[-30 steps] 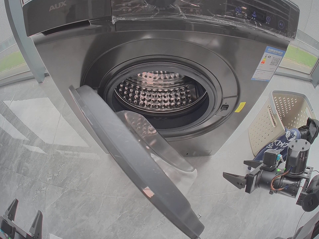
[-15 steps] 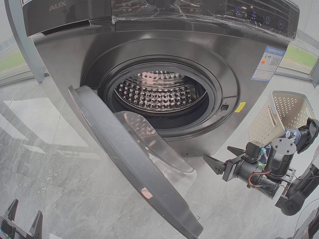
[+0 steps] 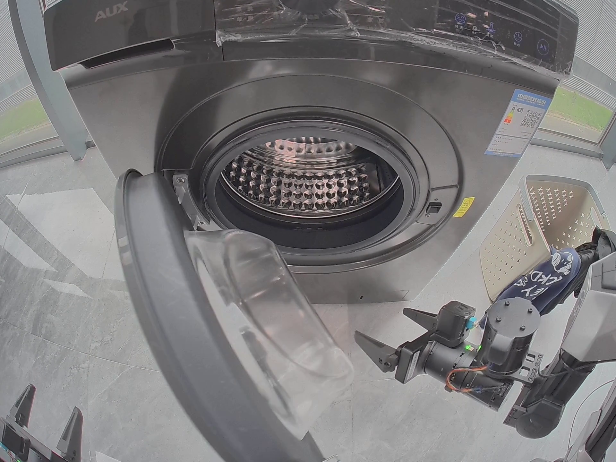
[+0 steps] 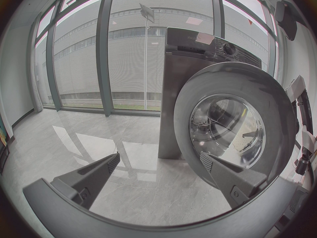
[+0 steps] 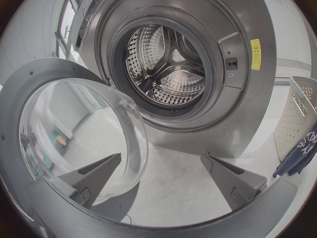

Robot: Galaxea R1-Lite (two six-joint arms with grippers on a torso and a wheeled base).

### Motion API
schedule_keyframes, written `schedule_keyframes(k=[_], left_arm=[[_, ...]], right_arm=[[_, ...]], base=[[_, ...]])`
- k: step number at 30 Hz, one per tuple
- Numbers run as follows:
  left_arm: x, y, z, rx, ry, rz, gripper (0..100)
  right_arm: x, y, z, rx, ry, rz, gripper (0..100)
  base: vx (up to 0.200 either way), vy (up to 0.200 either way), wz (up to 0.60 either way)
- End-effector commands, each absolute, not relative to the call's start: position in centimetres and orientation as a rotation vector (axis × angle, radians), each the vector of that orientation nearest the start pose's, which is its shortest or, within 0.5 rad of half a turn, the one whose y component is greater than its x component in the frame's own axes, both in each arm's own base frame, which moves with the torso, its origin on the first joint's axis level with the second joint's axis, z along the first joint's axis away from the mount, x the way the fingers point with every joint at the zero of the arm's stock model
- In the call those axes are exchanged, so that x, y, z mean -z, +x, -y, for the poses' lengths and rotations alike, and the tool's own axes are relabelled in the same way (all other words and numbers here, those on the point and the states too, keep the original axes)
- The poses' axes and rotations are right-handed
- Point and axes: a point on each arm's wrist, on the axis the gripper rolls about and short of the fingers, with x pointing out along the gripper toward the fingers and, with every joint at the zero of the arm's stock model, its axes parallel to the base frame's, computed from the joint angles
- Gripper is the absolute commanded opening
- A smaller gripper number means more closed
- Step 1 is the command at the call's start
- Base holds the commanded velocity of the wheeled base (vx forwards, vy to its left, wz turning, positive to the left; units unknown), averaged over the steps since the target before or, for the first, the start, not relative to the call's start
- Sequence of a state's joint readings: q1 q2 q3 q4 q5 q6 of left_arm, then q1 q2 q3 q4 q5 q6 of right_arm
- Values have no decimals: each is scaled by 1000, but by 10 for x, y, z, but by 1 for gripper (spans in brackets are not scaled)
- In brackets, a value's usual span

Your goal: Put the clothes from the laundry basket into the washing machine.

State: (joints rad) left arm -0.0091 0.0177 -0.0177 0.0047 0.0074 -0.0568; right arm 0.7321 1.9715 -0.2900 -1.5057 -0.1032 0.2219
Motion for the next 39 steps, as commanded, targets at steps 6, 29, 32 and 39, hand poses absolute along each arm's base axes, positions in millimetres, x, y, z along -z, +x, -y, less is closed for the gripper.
schedule_keyframes(k=[6,29,32,39], left_arm=[[-75,-23,0,1,-58,-3,100],[-75,-23,0,1,-57,-3,100],[-75,-23,0,1,-58,-3,100],[-75,-23,0,1,-58,-3,100]], right_arm=[[-74,195,-188,-663,142,-230,100],[-64,212,-203,-635,138,-225,100],[-56,227,-211,-616,134,-216,100],[-72,257,-221,-591,176,-117,100]], base=[[0,0,0],[-157,0,0],[0,0,0],[0,0,0]])
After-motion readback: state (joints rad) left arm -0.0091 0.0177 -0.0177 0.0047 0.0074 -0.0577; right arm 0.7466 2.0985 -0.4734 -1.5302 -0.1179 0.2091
